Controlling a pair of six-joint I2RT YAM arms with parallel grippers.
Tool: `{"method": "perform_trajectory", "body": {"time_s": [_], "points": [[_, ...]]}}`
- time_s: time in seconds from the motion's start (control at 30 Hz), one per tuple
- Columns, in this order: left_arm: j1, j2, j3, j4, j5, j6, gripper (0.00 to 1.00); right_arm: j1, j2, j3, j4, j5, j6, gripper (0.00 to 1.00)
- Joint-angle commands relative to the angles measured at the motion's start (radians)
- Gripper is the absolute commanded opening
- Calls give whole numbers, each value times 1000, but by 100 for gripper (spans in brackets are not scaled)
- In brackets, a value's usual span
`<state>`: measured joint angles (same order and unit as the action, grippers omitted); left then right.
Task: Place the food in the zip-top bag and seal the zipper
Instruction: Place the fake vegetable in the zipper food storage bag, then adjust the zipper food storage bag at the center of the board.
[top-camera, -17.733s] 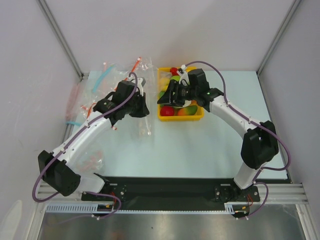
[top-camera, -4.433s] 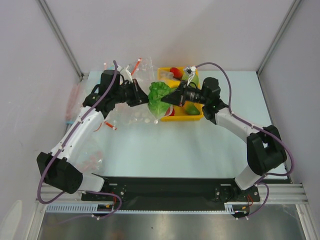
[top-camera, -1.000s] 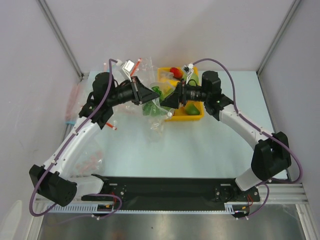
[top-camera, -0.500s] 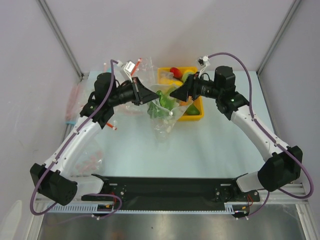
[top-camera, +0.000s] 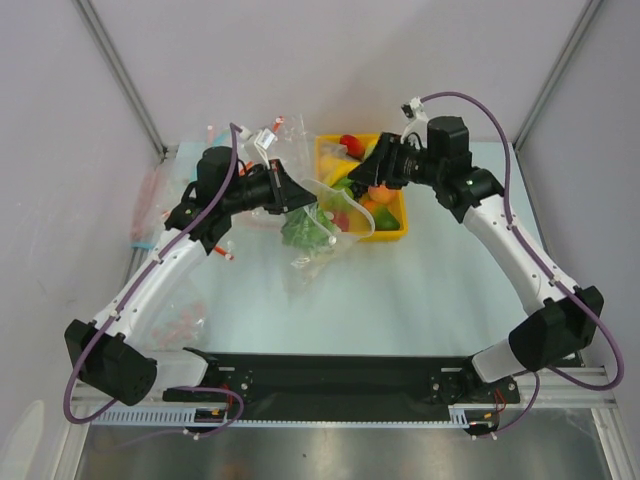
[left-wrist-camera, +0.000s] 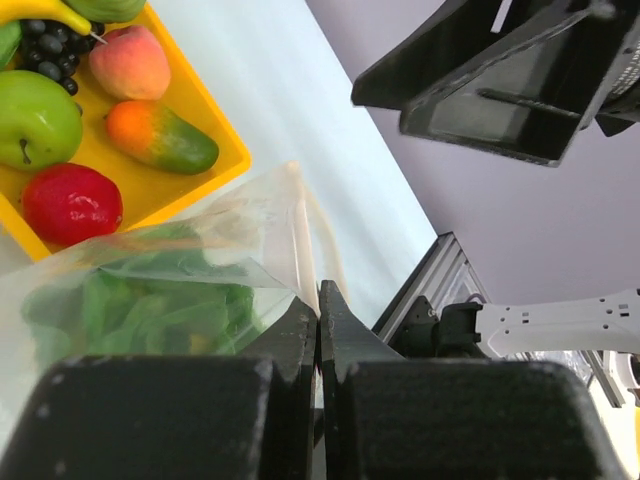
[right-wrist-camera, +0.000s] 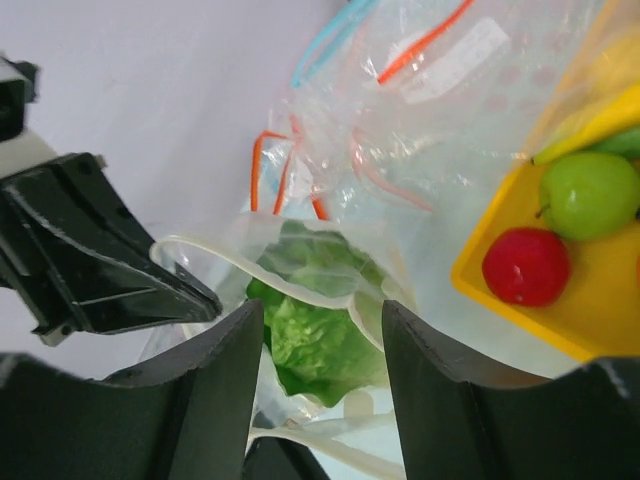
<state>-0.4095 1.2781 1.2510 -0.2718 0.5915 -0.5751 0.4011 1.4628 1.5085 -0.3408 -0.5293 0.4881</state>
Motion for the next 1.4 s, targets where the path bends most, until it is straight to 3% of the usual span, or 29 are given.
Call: {"method": "perform_trajectory", "body": {"time_s": [0.0, 0.2, 0.53, 0.83, 0.87, 0.9, 0.97, 1.17, 1.2, 1.3, 1.37], "points": [[-8, -14, 31, 0, -19, 40, 0, -2, 42, 38, -205, -6, -45, 57], [-8, -11, 57, -14, -25, 46, 0, 15, -70, -128, -149, 41, -85, 65], [-8, 10, 129, -53, -24, 55, 0, 64, -120, -252, -126, 41, -95, 64], [-8, 10, 146, -73, -19, 57, 0, 68, -76, -254, -80, 81, -79, 41], [-6, 12, 146, -81, -31, 58, 0, 68, -75, -245, -67, 90, -63, 34], [-6, 13, 148, -113, -42, 54, 1, 70, -75, -234, -64, 103, -62, 18], [-6, 29, 169, -174, -109, 47, 0, 79, -68, -187, -64, 161, -77, 0], [-6, 90, 297, -550, -347, 67, 0, 156, -56, -32, -58, 287, -164, 0], [-6, 78, 321, -590, -446, 72, 0, 175, -58, -27, -53, 298, -180, 0], [-6, -73, 263, -529, -559, 73, 0, 197, -74, -56, -32, 366, -180, 0], [-5, -141, 118, -437, -588, 54, 5, 197, -37, -73, -59, 397, -152, 0]]}}
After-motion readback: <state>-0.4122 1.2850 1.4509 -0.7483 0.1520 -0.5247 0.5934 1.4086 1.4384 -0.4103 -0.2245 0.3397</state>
